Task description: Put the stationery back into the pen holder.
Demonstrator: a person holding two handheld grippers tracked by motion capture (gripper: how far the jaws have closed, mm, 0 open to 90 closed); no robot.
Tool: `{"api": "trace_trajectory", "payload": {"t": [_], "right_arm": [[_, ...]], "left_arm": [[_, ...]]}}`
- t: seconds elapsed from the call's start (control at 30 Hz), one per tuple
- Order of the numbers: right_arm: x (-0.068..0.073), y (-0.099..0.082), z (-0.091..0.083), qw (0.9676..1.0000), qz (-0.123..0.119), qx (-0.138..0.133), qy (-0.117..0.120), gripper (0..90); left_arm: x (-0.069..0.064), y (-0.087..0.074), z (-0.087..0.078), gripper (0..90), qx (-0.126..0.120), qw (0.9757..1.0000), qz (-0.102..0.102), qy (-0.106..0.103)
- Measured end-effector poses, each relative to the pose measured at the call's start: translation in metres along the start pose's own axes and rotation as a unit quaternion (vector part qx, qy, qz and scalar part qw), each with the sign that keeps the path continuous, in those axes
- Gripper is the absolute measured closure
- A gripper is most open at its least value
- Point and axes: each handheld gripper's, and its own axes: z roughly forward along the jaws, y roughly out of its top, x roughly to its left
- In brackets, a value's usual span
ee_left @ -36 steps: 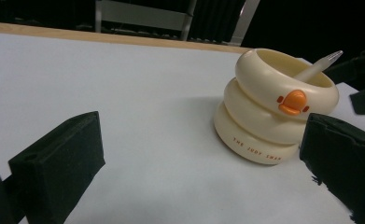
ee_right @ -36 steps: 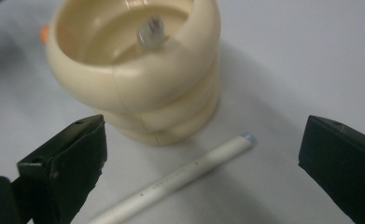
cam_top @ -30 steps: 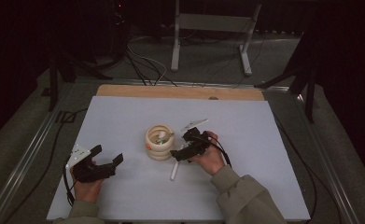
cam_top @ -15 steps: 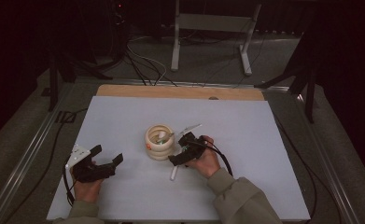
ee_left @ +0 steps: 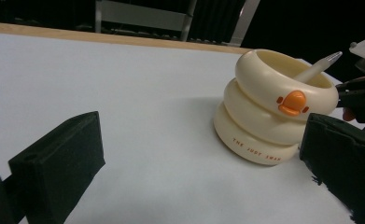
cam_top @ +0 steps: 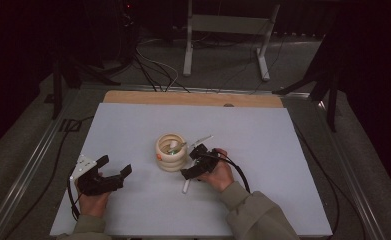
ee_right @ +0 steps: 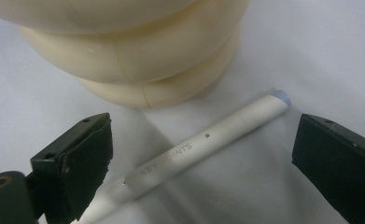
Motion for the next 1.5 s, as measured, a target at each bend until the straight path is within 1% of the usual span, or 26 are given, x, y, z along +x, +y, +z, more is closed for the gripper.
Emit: {"api": "trace_trajectory", "payload": {"t": [0.2, 0.3, 0.37, 0.43, 0.47, 0.5, 0.6, 0.77, 0.87, 0.97, 1.1, 1.23, 1.33, 1.5], "right_arm": [[-0.001, 0.000, 0.004, 1.0000, -0.001, 0.008, -0.005, 6.8], [-0.002, -0.001, 0.005, 0.9999, -0.002, 0.012, -0.007, 10.2], [-0.001, -0.002, 0.007, 0.9998, -0.008, 0.016, -0.011, 13.7], [0.001, -0.003, 0.007, 0.9994, -0.020, 0.018, -0.023, 17.9], [0.002, -0.003, 0.006, 0.9990, -0.030, 0.020, -0.027, 20.5], [0.001, -0.003, 0.005, 0.9988, -0.034, 0.023, -0.025, 24.5], [0.000, -0.002, 0.000, 0.9984, -0.038, 0.035, -0.025, 38.7], [-0.007, -0.001, -0.005, 0.9979, -0.028, 0.050, -0.031, 61.7], [-0.010, 0.000, -0.006, 0.9975, -0.024, 0.056, -0.036, 70.9], [-0.011, 0.001, -0.007, 0.9964, -0.028, 0.068, -0.043, 78.1], [-0.012, 0.002, -0.008, 0.9956, -0.032, 0.077, -0.043, 78.6], [-0.011, 0.001, -0.008, 0.9955, -0.037, 0.075, -0.044, 79.0], [-0.013, 0.001, -0.008, 0.9961, -0.030, 0.073, -0.037, 79.3], [-0.021, 0.000, -0.009, 0.9976, -0.007, 0.068, -0.013, 79.4]], "left_arm": [[0.000, 0.000, 0.000, 0.2, 0.000, 1.0000, 0.000, 0.000], [0.000, 0.000, 0.000, 0.2, 0.001, 1.0000, 0.000, 0.000], [0.000, 0.000, 0.000, 0.2, 0.000, 1.0000, 0.000, 0.000], [0.000, 0.000, 0.000, 0.2, 0.000, 1.0000, 0.000, 0.000], [0.000, 0.000, 0.000, 0.2, 0.001, 1.0000, 0.000, 0.001], [0.000, 0.000, 0.000, 0.2, 0.001, 1.0000, 0.000, 0.001], [0.000, 0.000, 0.000, 0.2, 0.002, 1.0000, 0.001, 0.002], [-0.001, 0.000, 0.000, 0.2, 0.002, 1.0000, 0.000, 0.002], [0.000, 0.000, 0.000, 0.2, 0.002, 1.0000, 0.000, 0.002], [0.000, 0.000, 0.000, 0.2, 0.002, 1.0000, 0.001, 0.003], [0.000, 0.000, 0.000, 0.2, 0.003, 1.0000, 0.000, 0.003], [-0.001, 0.000, 0.001, 0.2, 0.005, 1.0000, 0.001, 0.003], [-0.001, 0.000, 0.000, 0.2, 0.005, 1.0000, 0.002, 0.002], [-0.001, -0.001, 0.001, 0.2, 0.005, 1.0000, 0.001, 0.003]]}}
